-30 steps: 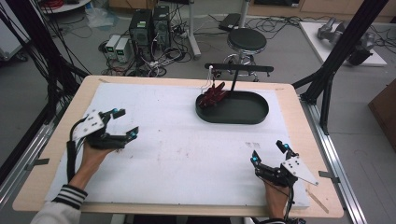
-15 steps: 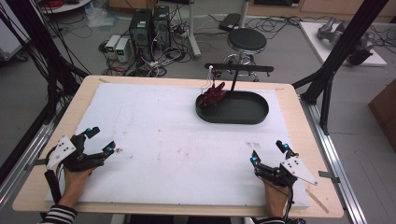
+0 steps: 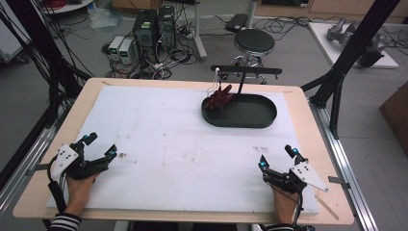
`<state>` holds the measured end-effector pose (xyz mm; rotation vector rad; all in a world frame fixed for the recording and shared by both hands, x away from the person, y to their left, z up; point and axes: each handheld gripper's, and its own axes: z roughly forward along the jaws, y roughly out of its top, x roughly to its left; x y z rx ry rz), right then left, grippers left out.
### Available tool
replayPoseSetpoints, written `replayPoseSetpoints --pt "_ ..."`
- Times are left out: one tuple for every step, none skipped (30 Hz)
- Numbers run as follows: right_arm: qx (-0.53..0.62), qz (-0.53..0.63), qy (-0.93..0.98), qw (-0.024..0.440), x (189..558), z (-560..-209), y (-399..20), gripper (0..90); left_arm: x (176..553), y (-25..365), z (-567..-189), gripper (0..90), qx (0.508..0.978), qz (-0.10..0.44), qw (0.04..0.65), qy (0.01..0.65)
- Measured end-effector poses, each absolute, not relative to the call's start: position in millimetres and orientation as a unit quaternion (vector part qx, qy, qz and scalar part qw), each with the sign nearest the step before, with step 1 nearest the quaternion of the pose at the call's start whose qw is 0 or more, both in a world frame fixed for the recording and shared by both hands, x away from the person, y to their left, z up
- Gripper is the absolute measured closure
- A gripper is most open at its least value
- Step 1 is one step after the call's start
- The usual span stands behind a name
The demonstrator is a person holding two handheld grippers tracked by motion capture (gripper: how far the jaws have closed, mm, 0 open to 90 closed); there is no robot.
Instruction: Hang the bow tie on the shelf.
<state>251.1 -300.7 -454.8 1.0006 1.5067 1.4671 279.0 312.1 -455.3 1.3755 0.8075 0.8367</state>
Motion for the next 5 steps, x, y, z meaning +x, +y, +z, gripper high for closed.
replayPoseSetpoints --pt "0.394 0.579 0.594 0.396 251.3 -454.8 -300.9 4.3 278.9 311.8 -455.3 12.9 0.599 0.366 0.620 0.350" --pt "0.395 0.579 0.594 0.396 251.3 -454.8 -300.8 4.3 278.8 311.6 -455.3 12.9 0.599 0.367 0.619 0.350" --pt "0.394 0.579 0.594 0.396 251.3 -454.9 -300.9 4.3 278.8 311.6 -455.3 12.9 0.599 0.367 0.620 0.351" --pt "0.395 0.579 0.594 0.396 251.3 -454.8 -300.8 4.3 278.8 311.8 -455.3 12.9 0.598 0.366 0.620 0.352" --pt "0.394 0.578 0.594 0.397 251.3 -454.9 -300.8 4.3 279.0 311.9 -455.3 12.9 0.598 0.364 0.621 0.353"
